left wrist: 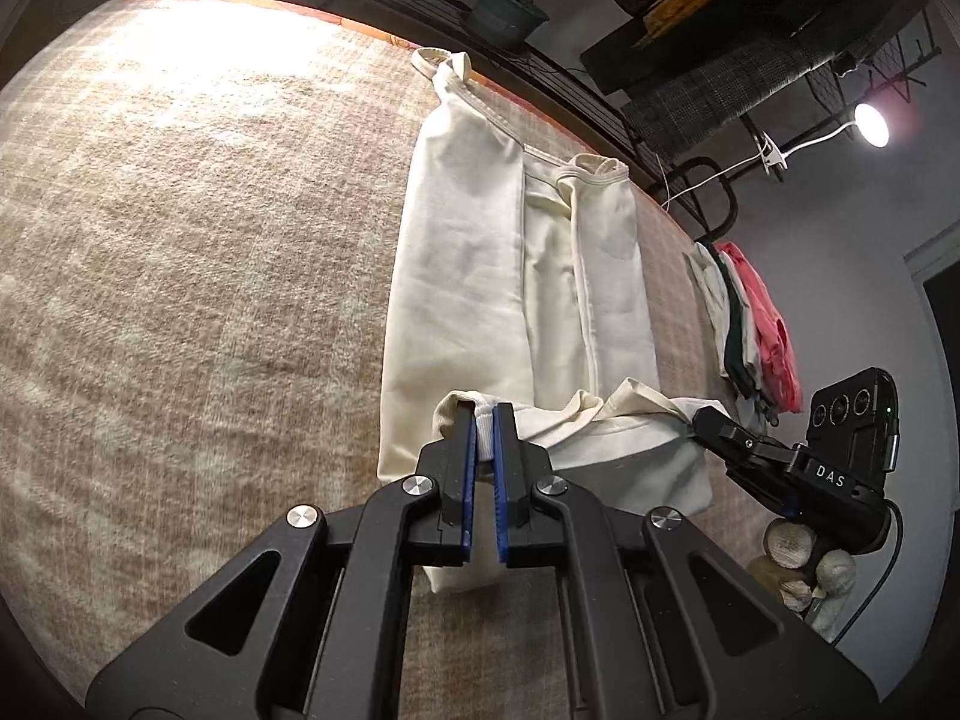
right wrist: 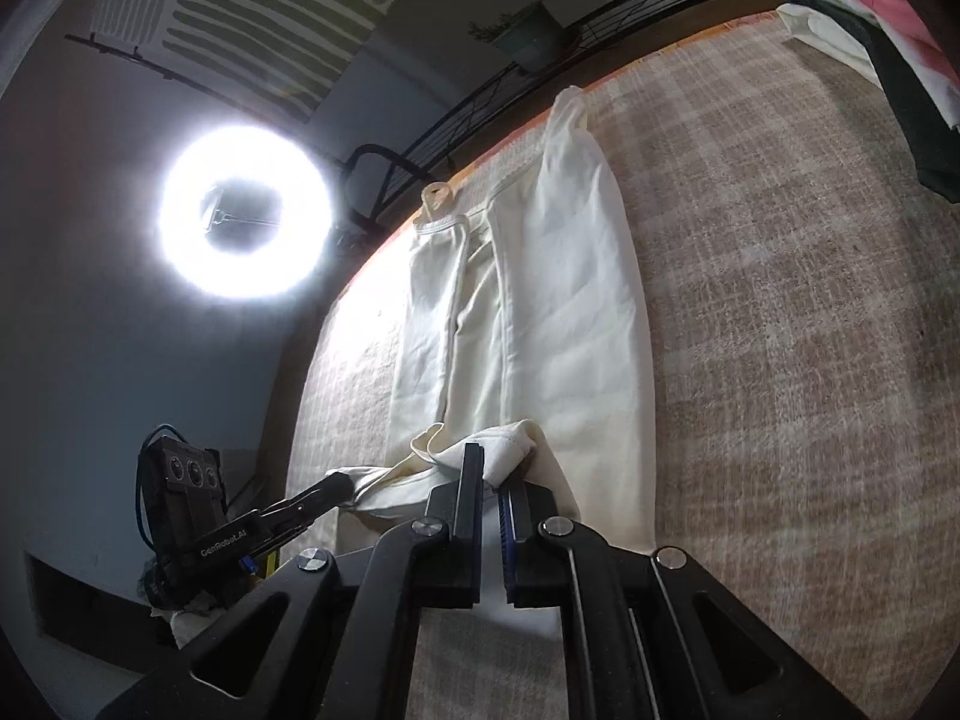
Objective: Fold small clothes
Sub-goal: 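Grasp the hem with the right tool and fold it up toward the straps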
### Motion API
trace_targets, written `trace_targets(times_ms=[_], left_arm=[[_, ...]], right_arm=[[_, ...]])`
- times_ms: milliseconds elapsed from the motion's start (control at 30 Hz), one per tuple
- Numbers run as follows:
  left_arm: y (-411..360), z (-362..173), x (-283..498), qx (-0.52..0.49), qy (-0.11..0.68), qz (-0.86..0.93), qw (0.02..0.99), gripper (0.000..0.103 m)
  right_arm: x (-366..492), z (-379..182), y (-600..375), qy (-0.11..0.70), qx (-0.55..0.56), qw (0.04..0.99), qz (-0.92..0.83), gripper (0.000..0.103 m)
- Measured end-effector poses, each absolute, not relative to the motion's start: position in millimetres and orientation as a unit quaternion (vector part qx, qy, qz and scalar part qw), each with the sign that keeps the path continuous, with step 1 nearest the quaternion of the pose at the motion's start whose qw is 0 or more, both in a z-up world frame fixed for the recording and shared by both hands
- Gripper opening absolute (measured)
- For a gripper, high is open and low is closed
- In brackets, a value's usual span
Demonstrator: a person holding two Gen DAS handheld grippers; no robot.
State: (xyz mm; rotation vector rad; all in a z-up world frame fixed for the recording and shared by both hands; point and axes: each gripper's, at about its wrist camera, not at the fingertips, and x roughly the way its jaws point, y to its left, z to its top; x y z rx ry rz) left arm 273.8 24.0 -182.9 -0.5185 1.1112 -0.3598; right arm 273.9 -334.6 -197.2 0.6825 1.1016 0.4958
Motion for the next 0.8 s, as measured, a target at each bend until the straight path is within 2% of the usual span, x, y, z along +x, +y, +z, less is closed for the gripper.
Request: trace_targets(times_ms=[133, 167, 200, 267, 333, 367, 400, 533, 633, 800], left_arm=[[24, -182, 278, -0.239, 0.509, -0.165, 0.81, 0.003], [24, -182, 279, -0.239, 0.509, -0.164, 0.81, 0.009], [24, -181, 279, -0.239, 0.507, -0.164, 0.812, 0.021], [25, -177, 277, -0.235, 0.496, -0.155, 0.821, 0.036], [25, -172, 274, -0.225, 0.489, -0.152, 0.829, 0.037], [24, -170, 272, -0.219, 0.487, -0.155, 0.831, 0.037], [23, -168, 269, -0.211, 0.485, -0.156, 0.834, 0.037], [15, -162, 255, -0.178, 0.481, -0.166, 0.843, 0.037], [5, -163, 247, -0.146, 0.481, -0.17, 0.848, 0.037], [-12, -183, 236, -0.075, 0.505, -0.156, 0.845, 0.037]], right_arm=[[282, -206, -330, 0.521, 0.306, 0.767, 0.217, 0.002], [282, -207, -330, 0.521, 0.303, 0.768, 0.216, 0.002], [283, -207, -330, 0.522, 0.301, 0.769, 0.212, 0.005], [285, -209, -331, 0.529, 0.301, 0.769, 0.196, 0.012], [283, -210, -335, 0.53, 0.304, 0.768, 0.19, 0.02], [282, -209, -336, 0.532, 0.304, 0.768, 0.186, 0.03], [279, -208, -336, 0.532, 0.301, 0.769, 0.185, 0.031], [265, -200, -331, 0.537, 0.256, 0.782, 0.184, 0.03], [252, -197, -324, 0.547, 0.207, 0.791, 0.178, 0.025], [232, -197, -315, 0.562, 0.144, 0.795, 0.176, 0.02]])
